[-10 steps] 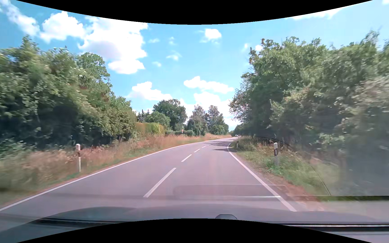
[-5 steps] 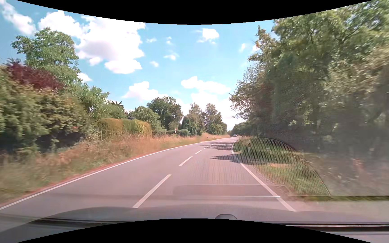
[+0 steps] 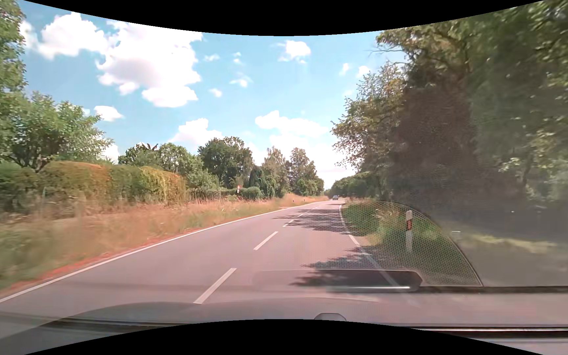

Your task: Follow the waypoints while adhering to traffic rules and regulations

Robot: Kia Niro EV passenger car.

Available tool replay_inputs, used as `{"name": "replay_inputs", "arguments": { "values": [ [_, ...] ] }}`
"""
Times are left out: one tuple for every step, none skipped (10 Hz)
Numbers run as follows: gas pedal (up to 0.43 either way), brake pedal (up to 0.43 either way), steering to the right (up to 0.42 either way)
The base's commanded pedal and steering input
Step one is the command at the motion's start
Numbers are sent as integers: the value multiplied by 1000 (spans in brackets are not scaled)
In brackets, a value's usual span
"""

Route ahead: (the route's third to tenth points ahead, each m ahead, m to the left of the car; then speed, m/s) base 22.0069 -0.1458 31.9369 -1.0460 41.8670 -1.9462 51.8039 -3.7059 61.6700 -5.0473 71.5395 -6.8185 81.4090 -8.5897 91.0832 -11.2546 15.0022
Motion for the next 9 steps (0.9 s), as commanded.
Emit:
{"name": "replay_inputs", "arguments": {
  "values": [
    [130,0,18],
    [130,0,19],
    [130,0,20],
    [130,0,21],
    [130,0,21],
    [130,0,21],
    [130,0,21],
    [130,0,21],
    [130,0,19]
  ]
}}
